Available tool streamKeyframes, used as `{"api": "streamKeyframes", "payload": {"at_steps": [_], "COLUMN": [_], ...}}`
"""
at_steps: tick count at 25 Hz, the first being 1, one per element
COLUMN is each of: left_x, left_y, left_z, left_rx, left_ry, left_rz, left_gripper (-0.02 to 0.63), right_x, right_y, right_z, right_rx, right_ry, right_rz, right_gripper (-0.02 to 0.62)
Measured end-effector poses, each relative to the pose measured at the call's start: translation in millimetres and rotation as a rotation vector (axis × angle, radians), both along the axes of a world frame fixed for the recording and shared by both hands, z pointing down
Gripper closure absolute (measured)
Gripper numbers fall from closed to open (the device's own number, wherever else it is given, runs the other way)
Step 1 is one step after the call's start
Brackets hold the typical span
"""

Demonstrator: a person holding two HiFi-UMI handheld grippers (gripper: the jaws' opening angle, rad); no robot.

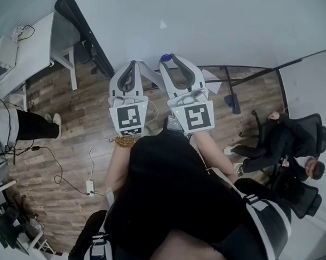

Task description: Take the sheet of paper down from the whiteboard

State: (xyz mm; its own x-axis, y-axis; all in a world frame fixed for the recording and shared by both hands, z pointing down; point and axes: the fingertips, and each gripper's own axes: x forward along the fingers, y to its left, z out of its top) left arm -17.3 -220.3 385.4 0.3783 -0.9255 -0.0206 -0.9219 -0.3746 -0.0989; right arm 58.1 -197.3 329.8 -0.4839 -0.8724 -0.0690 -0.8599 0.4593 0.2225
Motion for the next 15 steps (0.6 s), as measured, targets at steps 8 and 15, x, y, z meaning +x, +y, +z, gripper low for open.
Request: {"api": "streamKeyframes", "payload": {"at_steps": [8, 15], "left_x": [5.4, 17.4], "left_y": [-0.1, 5.5], "left_z": [2.3, -1.5], "left_rx": [-0.008, -0.01], "left_ry": [0.009, -0.001], "left_rz": [0.017, 0.032], "left_gripper": [0.597, 0.597], "right_x": [2.8, 19.6], "right_y": [0.5, 5.2], "right_z": [5.3, 2.3], "right_rx": [-0.011, -0.014], "right_ry": [0.022, 0.0], "right_rz": [0.001, 0.021], "right_gripper": [0.488, 0.489]}}
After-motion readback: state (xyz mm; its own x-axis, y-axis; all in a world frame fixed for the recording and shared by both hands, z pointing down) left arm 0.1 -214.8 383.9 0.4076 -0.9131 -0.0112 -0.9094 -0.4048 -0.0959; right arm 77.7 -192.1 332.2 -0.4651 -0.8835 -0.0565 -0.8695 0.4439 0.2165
